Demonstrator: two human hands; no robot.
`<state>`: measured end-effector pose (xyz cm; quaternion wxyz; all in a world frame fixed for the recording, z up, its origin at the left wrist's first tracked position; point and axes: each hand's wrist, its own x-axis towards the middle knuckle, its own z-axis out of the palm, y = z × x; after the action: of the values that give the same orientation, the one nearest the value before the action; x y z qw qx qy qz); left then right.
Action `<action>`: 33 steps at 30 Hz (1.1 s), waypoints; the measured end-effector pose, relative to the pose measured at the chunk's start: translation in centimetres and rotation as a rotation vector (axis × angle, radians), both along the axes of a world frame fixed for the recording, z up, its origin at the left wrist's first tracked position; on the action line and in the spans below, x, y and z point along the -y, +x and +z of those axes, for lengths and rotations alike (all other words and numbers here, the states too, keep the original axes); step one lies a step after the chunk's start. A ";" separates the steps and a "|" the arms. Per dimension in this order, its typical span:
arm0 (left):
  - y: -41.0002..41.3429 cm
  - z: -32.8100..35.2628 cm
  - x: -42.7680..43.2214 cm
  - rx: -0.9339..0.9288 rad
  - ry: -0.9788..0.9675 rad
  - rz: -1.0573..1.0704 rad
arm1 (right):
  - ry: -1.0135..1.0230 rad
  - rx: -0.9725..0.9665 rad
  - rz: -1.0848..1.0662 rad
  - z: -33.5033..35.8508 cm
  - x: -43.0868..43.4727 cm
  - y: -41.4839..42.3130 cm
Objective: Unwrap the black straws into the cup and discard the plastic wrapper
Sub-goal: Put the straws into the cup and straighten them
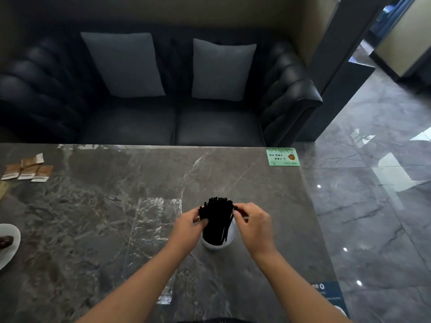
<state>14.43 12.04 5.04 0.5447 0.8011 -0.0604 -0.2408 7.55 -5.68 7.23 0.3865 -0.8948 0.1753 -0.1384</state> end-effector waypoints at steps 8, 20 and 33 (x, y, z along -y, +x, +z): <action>0.6 -0.5 0.1 -0.012 -0.016 -0.076 | 0.178 -0.283 0.135 -1.7 0.4 0.6; 1.6 0.2 1.6 0.038 0.060 -0.288 | 0.126 -0.369 0.313 -1.7 -0.9 3.3; 1.3 0.2 0.9 -0.007 0.002 -0.210 | 0.242 -0.309 0.255 -1.8 0.3 1.8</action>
<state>15.69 11.17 5.27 0.5160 0.7900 -0.1418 -0.2993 9.33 -6.03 5.40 0.4737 -0.8675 0.1333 0.0722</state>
